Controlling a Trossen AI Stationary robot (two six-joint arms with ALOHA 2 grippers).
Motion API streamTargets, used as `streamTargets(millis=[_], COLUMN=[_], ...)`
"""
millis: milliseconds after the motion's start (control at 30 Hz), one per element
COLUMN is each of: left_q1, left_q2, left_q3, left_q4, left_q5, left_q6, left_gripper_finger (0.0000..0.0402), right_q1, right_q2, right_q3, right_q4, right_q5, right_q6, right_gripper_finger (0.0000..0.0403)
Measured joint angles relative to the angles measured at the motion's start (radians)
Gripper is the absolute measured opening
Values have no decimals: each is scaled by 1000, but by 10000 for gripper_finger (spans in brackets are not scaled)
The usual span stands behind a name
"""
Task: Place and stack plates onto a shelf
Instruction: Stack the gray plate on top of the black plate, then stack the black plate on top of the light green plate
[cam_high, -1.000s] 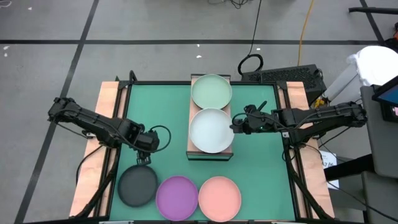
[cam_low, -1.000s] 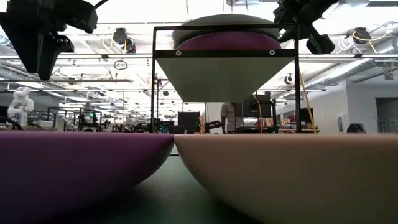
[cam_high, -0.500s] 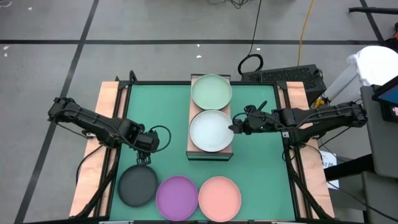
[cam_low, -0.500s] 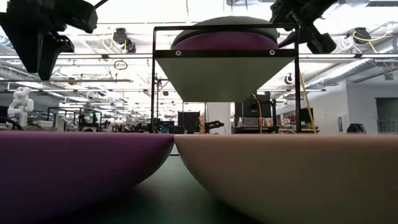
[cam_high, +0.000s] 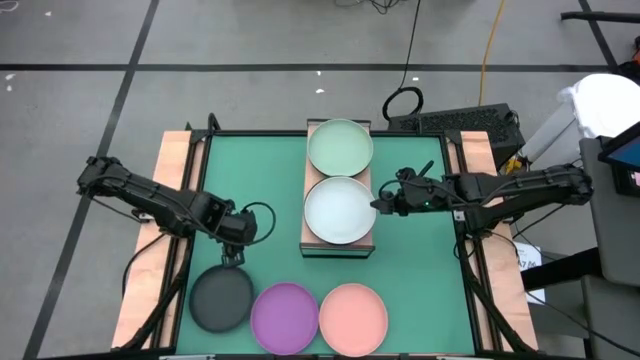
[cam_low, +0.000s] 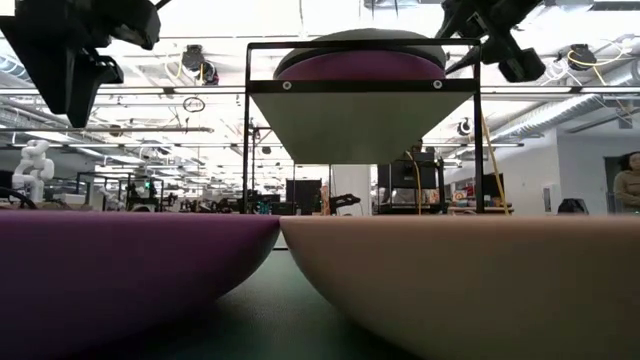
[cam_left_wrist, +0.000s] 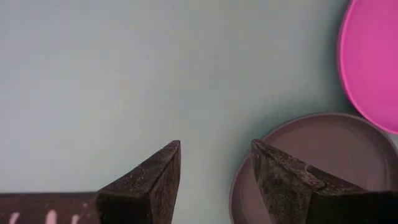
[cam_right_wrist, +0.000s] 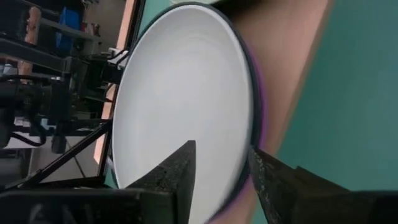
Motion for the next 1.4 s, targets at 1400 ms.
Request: streamTargets(millis=[1400], left_q1=[38], left_q2=[-26], left_q3=[-143], left_q4=[-2], left_q5=[147], left_q6=[134], left_gripper_finger=[200], right_q1=[0], right_q2=[-54], right_q3=[0], right_q4=[131], right_q5=[-27], right_q6=[-274], right_gripper_finger=[0])
